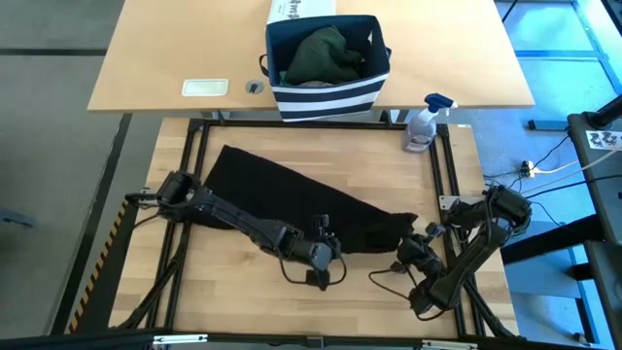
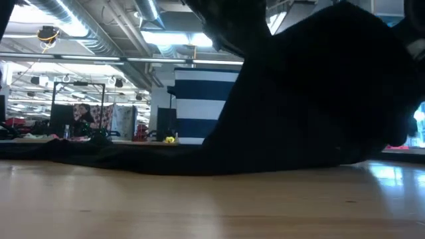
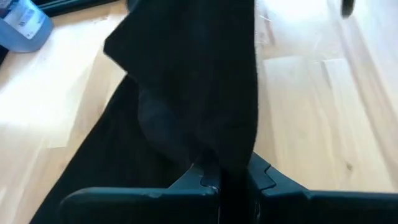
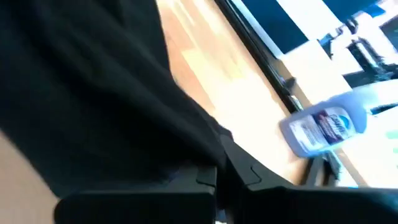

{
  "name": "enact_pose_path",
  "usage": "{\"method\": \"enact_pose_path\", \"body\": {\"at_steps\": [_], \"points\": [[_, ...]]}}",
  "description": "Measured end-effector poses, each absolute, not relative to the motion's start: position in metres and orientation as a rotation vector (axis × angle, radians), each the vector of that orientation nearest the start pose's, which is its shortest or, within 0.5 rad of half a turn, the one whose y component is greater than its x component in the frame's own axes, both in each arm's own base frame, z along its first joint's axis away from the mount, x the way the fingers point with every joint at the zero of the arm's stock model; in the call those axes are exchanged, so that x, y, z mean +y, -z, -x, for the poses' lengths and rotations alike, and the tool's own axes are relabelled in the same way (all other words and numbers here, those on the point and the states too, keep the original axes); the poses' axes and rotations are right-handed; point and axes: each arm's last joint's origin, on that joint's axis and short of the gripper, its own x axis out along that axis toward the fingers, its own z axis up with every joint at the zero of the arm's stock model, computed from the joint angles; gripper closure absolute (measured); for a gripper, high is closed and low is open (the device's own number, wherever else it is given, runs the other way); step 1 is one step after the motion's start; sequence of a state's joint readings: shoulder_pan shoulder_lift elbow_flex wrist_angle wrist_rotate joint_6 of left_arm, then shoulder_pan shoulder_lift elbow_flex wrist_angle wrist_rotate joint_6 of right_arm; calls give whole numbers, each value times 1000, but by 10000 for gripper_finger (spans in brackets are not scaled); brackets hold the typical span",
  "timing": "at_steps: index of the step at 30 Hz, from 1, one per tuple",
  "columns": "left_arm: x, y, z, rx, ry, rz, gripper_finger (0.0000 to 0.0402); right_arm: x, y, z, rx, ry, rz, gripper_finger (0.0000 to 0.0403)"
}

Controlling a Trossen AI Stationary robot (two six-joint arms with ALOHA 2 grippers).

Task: Fold Laundry from Bin
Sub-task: Fold the black shirt

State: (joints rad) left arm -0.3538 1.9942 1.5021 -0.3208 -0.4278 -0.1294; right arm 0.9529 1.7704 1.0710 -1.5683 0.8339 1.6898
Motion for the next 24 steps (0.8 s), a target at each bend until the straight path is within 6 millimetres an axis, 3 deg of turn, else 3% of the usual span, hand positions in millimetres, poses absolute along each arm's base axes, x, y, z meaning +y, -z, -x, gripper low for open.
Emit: {"method": "enact_pose_path", "body": {"at_steps": [10, 19, 24], "points": [[-176, -213, -400, 723, -109, -181, 395, 165, -209, -188, 723, 894, 305, 402], [-205, -207, -372, 753, -249, -178, 395, 146, -256, -242, 625, 900, 428, 403], [-231, -206, -349, 720, -325, -105, 395, 134, -282, -278, 706, 847, 514, 403]]}}
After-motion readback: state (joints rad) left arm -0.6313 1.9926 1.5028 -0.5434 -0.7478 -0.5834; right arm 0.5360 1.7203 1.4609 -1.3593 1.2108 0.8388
